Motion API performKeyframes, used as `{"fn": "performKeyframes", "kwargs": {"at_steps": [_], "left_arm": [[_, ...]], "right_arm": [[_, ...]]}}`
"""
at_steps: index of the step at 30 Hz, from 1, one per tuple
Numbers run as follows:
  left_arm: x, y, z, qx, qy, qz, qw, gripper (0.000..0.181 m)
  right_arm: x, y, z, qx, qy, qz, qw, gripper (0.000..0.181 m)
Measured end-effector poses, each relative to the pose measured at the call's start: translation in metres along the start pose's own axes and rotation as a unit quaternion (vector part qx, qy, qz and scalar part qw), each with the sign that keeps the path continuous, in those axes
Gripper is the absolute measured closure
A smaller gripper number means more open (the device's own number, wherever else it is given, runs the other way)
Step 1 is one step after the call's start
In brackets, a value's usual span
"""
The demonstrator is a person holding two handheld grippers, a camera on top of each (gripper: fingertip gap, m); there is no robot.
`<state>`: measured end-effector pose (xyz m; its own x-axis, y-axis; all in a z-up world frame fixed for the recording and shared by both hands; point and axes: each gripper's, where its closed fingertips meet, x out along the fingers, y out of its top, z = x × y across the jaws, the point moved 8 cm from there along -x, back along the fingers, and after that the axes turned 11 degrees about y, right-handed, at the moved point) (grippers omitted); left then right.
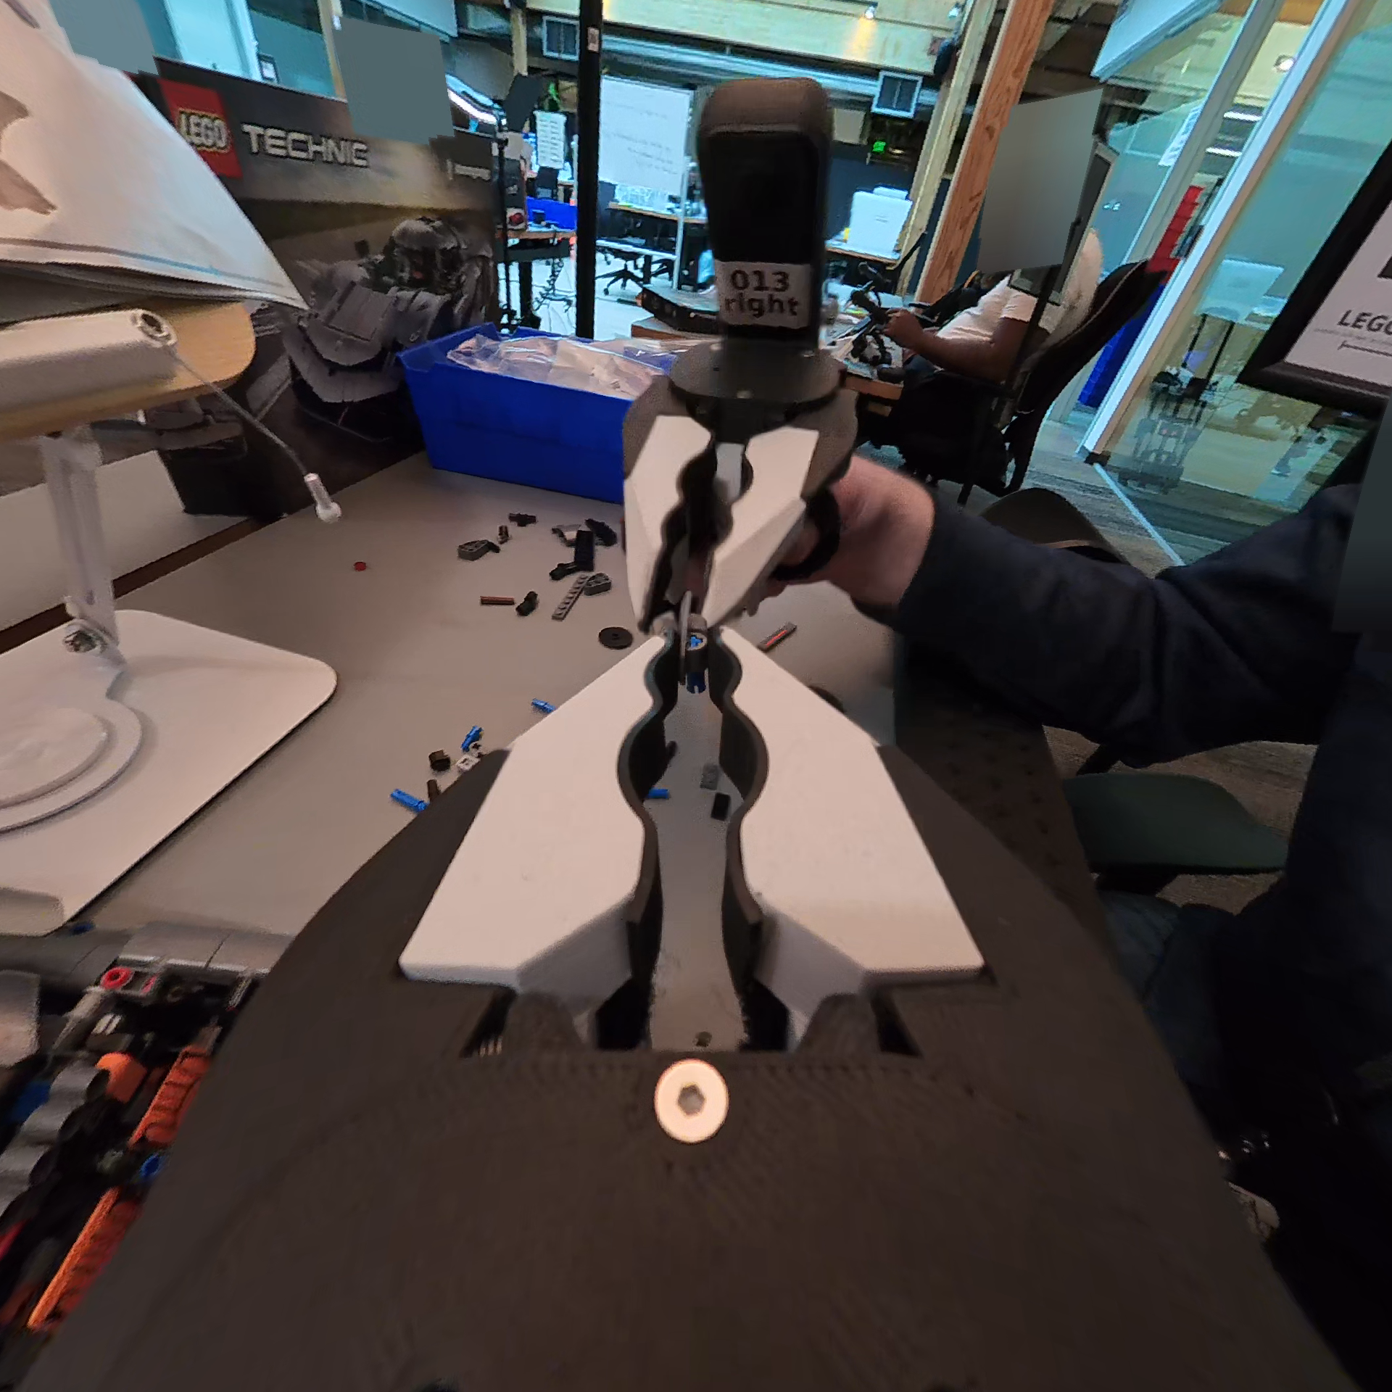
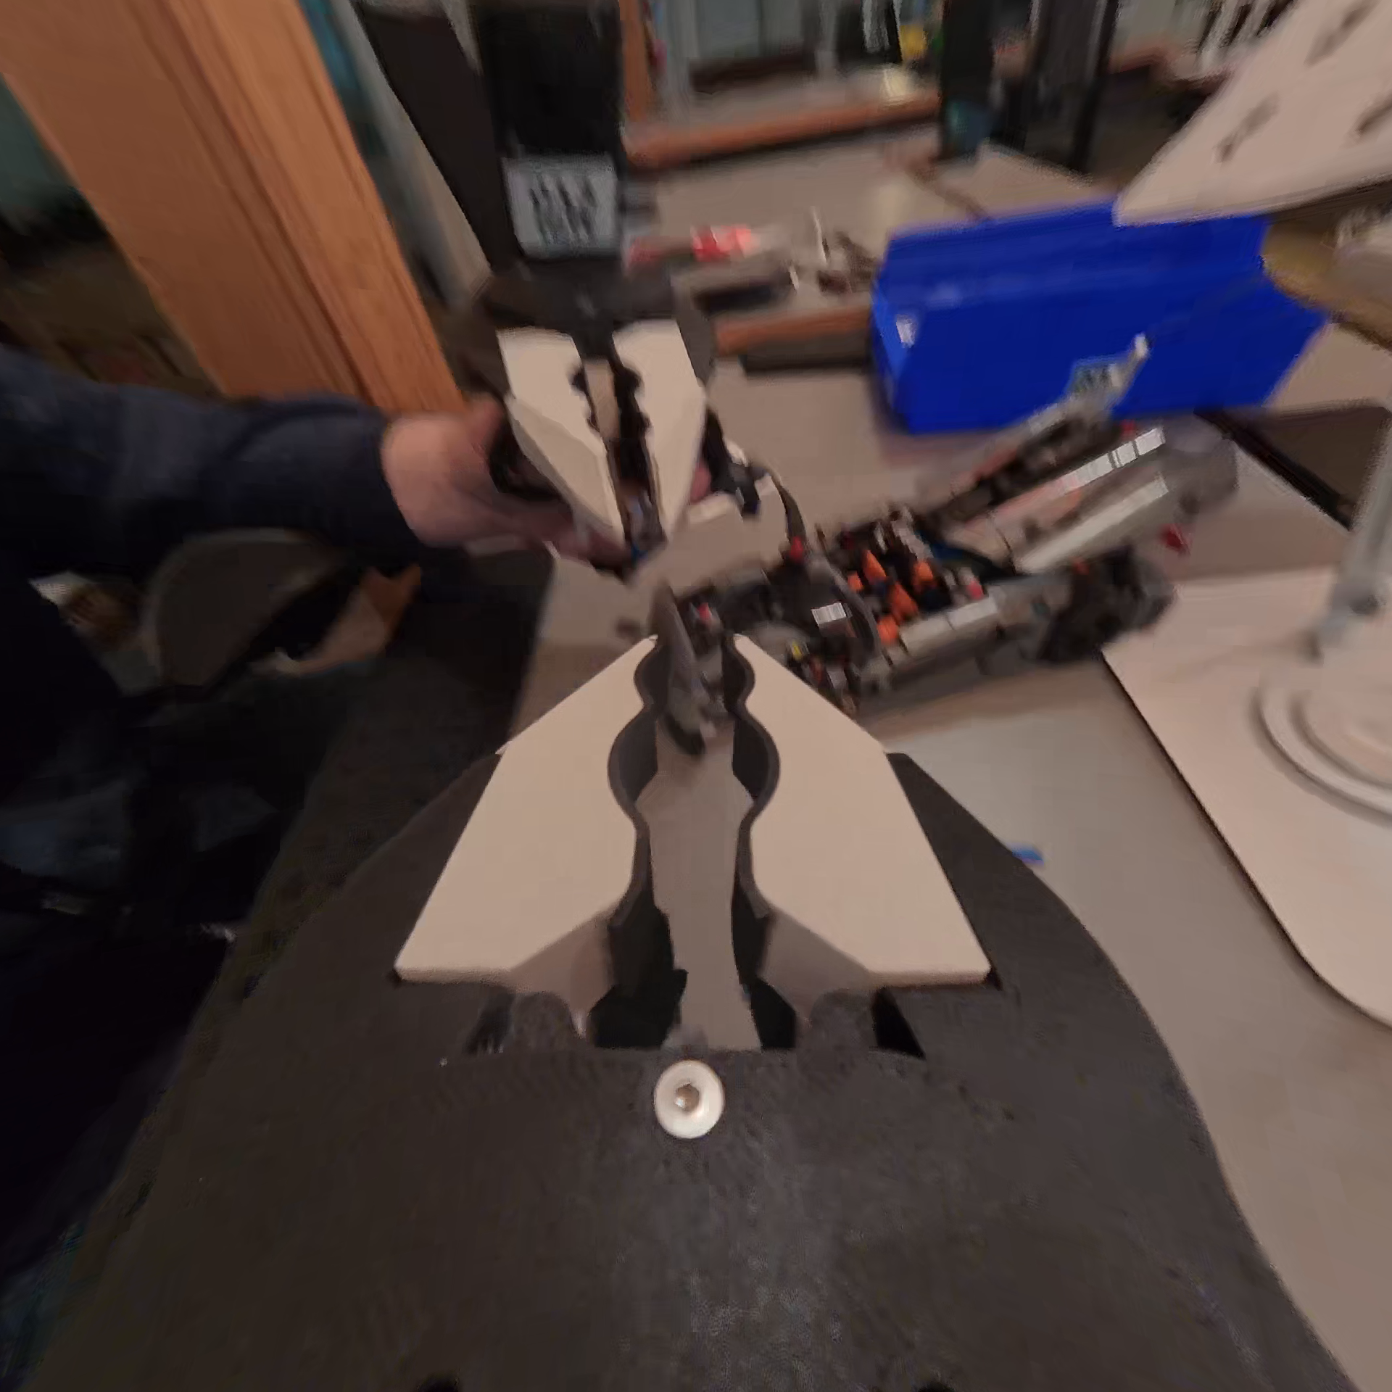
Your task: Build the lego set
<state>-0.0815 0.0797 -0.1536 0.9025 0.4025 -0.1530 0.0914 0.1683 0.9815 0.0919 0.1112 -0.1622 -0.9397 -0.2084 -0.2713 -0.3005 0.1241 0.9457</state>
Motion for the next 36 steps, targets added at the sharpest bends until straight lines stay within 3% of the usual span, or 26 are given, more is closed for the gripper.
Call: {"fn": "performKeyframes", "kwargs": {"at_steps": [4, 8, 18, 26, 36], "left_arm": [[-0.001, -0.001, -0.004, -0.006, 0.011, -0.006, 1.0, 0.177], [0.002, -0.005, -0.005, -0.013, 0.009, -0.02, 1.0, 0.177], [0.009, -0.01, -0.002, -0.008, 0.007, -0.043, 0.999, 0.177], [0.01, -0.012, -0.003, -0.01, 0.006, -0.047, 0.999, 0.177], [0.01, -0.011, -0.003, -0.011, 0.003, -0.047, 0.999, 0.177]], "right_arm": [[0.003, -0.043, 0.001, 0.026, -0.078, -0.182, 0.98, 0.166], [0.008, -0.074, -0.003, 0.045, -0.117, -0.269, 0.955, 0.168], [0.014, -0.093, 0.001, 0.089, -0.139, -0.313, 0.936, 0.172], [0.02, -0.095, 0.008, 0.114, -0.143, -0.29, 0.939, 0.172], [0.03, -0.092, 0.013, 0.105, -0.15, -0.284, 0.941, 0.153]]}}
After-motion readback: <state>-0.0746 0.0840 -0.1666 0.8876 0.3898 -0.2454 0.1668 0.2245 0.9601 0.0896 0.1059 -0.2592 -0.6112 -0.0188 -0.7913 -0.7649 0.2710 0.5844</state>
